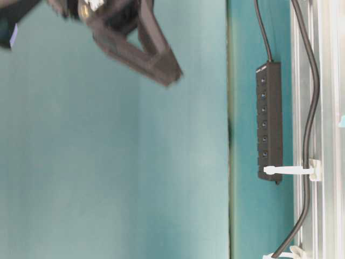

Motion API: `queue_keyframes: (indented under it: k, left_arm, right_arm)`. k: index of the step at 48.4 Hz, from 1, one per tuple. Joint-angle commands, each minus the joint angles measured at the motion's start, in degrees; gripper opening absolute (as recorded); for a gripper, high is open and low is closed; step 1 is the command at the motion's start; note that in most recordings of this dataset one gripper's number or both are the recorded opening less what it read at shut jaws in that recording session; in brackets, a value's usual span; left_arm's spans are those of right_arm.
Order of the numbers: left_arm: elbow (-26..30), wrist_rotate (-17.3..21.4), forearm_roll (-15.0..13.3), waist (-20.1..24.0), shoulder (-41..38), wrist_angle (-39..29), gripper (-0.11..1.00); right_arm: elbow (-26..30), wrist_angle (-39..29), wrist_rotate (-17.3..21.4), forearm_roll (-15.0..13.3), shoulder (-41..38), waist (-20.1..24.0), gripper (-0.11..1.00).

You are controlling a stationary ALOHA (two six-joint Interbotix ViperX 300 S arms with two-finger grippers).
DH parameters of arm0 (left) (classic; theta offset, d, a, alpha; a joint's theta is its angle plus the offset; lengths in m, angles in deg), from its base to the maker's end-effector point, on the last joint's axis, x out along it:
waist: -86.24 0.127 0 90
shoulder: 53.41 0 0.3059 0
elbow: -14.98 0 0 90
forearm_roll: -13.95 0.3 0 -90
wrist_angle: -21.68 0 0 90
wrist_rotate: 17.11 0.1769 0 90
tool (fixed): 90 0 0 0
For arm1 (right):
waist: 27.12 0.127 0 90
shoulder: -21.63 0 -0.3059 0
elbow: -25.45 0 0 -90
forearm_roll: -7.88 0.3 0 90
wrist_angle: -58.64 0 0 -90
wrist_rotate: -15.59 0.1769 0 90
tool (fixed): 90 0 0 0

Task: Pass the USB cable through three rings with both arms.

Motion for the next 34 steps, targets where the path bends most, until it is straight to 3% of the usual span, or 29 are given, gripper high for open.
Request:
queue_keyframes:
  k: [1,34]
  left_arm:
    - [1.5,0.0,0.2,-0.1,0.2,0.5,0.24]
    - [3.0,0.1,0.2,-0.1,0.2,0.5,0.24]
  right_arm:
    - [-1.4,1.6,0.4,0.1,3.0,0.5,0.69]
    - [-9.5,2.2,0.5,0.3,13.2,2.5,0.67]
